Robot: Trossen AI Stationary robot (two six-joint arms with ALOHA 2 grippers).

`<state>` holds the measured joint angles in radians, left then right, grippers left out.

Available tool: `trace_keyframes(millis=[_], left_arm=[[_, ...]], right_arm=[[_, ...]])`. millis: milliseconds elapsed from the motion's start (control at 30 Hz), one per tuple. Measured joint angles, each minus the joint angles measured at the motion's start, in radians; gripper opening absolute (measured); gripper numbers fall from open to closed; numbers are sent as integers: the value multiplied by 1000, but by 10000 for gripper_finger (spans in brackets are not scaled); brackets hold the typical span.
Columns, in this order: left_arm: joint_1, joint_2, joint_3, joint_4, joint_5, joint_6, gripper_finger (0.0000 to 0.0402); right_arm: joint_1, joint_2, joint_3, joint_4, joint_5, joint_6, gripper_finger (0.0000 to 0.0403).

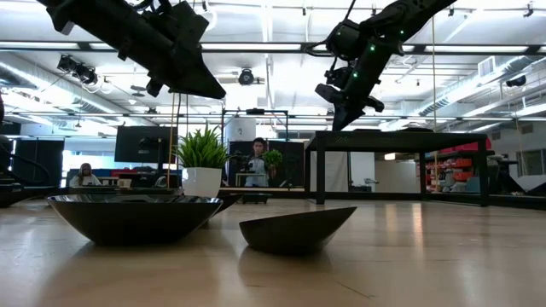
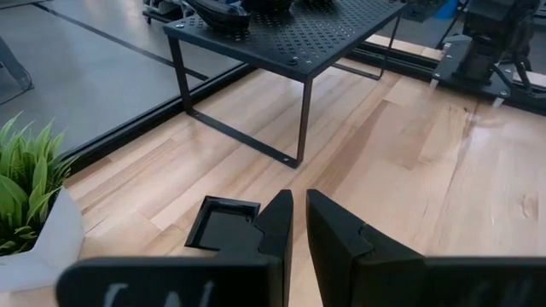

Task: Pick & Place Mini shaped plates
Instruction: Stack the black drop-shaped plate on top of the black drop-shaped plate on the shelf

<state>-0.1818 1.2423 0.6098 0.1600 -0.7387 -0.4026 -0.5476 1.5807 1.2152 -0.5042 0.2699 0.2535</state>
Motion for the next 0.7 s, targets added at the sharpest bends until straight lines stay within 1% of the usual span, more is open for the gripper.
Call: trace_keyframes(millis=[267, 333, 467, 567, 700], left_arm=[[-1, 0, 0, 0, 0, -3, 39], [-1, 0, 0, 0, 0, 1, 39], [1, 0, 0, 0, -1, 4, 39], [2, 0, 0, 0, -5, 5, 39], [2, 0, 0, 0, -5, 6, 39]], right_arm=[[24, -75, 0, 42, -1, -32, 6], [37, -80, 0, 66, -44, -61, 6], [40, -45, 1, 169, -170, -84, 3], [23, -2, 1, 209, -190, -86, 2], [-11, 24, 1, 247, -184, -86, 2]])
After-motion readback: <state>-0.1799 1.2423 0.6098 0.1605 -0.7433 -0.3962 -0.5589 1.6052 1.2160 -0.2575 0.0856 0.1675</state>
